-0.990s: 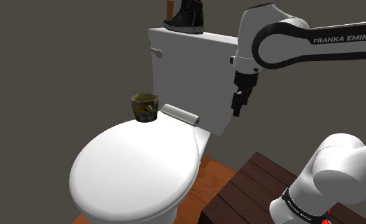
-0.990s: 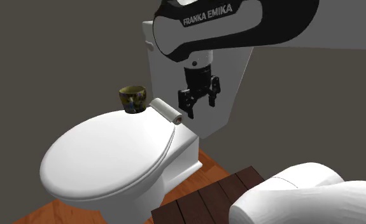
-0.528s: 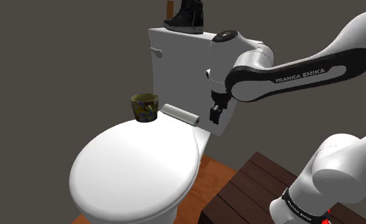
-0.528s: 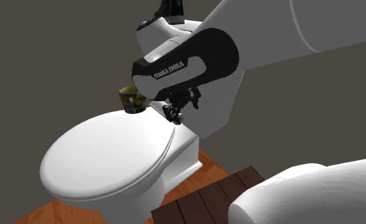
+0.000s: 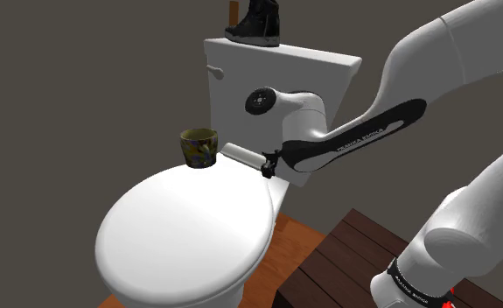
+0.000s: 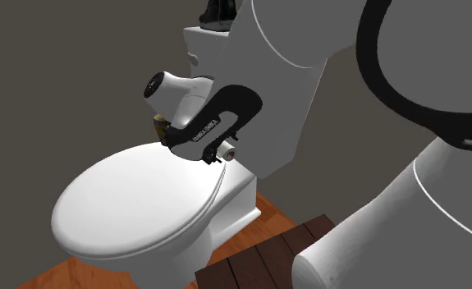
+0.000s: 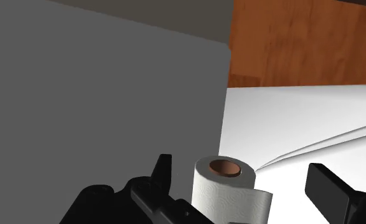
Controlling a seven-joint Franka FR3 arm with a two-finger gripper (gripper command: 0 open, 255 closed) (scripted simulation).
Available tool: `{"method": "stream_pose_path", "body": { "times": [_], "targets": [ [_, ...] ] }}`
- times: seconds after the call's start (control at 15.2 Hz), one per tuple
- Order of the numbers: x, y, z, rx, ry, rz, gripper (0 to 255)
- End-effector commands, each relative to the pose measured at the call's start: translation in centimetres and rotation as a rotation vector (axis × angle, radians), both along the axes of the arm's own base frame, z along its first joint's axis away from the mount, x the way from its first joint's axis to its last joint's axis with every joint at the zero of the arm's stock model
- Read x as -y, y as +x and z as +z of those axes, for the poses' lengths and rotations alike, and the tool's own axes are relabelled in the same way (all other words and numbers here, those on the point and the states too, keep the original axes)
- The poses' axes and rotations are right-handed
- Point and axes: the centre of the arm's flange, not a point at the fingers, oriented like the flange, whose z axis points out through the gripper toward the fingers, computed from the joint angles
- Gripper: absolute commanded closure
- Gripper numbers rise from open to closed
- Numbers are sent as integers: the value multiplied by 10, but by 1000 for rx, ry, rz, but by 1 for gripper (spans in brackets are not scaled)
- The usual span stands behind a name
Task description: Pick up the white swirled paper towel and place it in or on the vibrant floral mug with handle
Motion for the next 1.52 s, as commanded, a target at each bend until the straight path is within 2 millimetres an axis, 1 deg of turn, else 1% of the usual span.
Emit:
{"method": "stream_pose_path", "body": {
  "times": [0.0, 0.07, 0.13, 0.59, 1.12, 1.19, 1.45],
  "targets": [
    [-10, 20, -24, 36, -64, 24, 0],
    [-15, 28, -34, 50, -96, 35, 0],
    [-15, 29, -35, 51, -98, 36, 0],
    [10, 39, -65, 51, -98, 36, 0],
    [10, 39, -65, 51, -98, 36, 0],
    [10, 39, -65, 51, -98, 36, 255],
    [10, 39, -64, 51, -98, 36, 255]
  ]
}}
